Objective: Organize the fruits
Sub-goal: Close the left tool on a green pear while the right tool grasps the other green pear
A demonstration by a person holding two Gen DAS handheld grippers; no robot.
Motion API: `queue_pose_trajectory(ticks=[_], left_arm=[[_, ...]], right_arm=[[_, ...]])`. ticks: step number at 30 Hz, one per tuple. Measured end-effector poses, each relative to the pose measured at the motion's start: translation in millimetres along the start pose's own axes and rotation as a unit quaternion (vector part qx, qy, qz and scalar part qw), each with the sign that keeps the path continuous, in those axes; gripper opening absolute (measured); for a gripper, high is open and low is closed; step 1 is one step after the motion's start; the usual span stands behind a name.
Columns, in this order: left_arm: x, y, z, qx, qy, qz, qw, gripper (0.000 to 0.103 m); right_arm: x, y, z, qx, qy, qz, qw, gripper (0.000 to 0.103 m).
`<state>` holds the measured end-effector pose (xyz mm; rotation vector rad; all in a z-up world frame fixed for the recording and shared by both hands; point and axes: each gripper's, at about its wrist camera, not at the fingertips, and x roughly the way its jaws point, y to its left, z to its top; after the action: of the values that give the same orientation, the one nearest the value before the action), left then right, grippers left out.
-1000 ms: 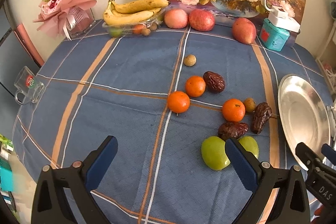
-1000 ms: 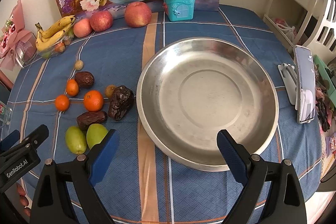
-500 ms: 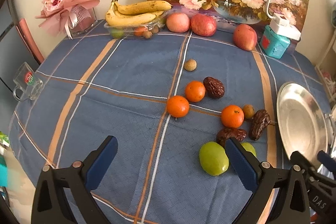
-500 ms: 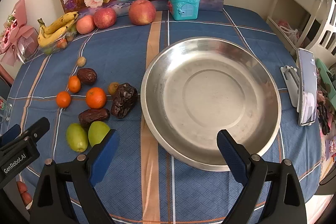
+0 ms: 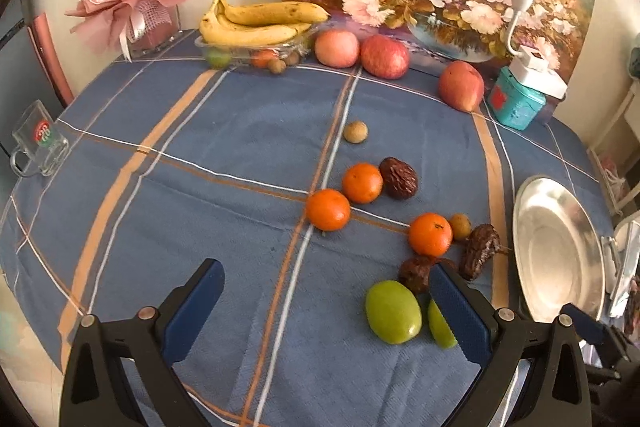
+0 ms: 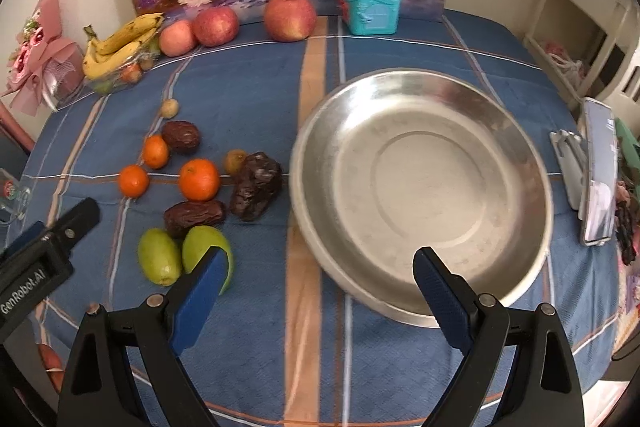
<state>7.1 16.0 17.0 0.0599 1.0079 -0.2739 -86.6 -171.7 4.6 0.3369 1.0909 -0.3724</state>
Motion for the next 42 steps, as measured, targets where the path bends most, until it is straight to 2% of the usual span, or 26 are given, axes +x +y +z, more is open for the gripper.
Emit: queue_pose_trajectory(ticks=[3, 8, 10, 14, 17, 20, 22, 24, 28, 31, 35, 42], left_arm=[[2.2, 5.1, 0.3, -0.014, 0.006, -0.005, 0.9999, 0.103], [15.9, 9.3, -3.3, -0.035, 0.042, -0.026, 0.9982, 0.102], [23.1, 9.4, -5.2, -0.048, 0.061, -0.048, 0.9958, 0.099], [41.9, 5.6, -11.0, -0.069, 0.108, -0.086, 0.988, 0.088], [52.0, 2.8, -13.0, -0.079, 0.128, -0.095, 0.9841, 0.083], [55.4, -1.3, -13.8, -0.079, 0.134, -0.101, 0.9827, 0.078], [57.1, -3.5, -14.8, -0.08, 0.139, -0.113, 0.9805, 0.073], [60.3, -4.9, -15.2, -0.089, 0.148, -0.127, 0.9768, 0.065], [68.0, -3.7, -17.7, -0.111, 0.164, -0.149, 0.9687, 0.057], [70.8, -3.4, -19.6, -0.123, 0.173, -0.165, 0.9633, 0.044], [69.7, -2.7, -20.7, -0.128, 0.174, -0.166, 0.9622, 0.042], [67.8, 4.3, -23.3, -0.149, 0.174, -0.164, 0.9595, 0.042]], right_arm=[[4.6, 9.2, 1.2, -0.006, 0.008, 0.039, 0.999, 0.094], [8.9, 26.2, 2.7, -0.022, 0.006, 0.068, 0.997, 0.094], [11.3, 31.3, 2.0, -0.026, 0.007, 0.081, 0.996, 0.092], [21.0, 36.2, 1.8, -0.024, 0.018, 0.096, 0.995, 0.071], [30.5, 40.3, 3.2, -0.026, 0.028, 0.104, 0.994, 0.067], [38.5, 44.9, 2.6, -0.029, 0.039, 0.114, 0.992, 0.059], [44.7, 47.0, 1.4, -0.028, 0.049, 0.116, 0.992, 0.058], [49.6, 48.7, 0.4, -0.03, 0.056, 0.118, 0.991, 0.056], [55.3, 51.5, -1.3, -0.032, 0.065, 0.125, 0.99, 0.051], [57.3, 55.1, -1.5, -0.037, 0.065, 0.131, 0.989, 0.047], [58.7, 58.8, -0.9, -0.042, 0.067, 0.139, 0.987, 0.041], [59.4, 57.7, -1.4, -0.034, 0.069, 0.147, 0.986, 0.041]])
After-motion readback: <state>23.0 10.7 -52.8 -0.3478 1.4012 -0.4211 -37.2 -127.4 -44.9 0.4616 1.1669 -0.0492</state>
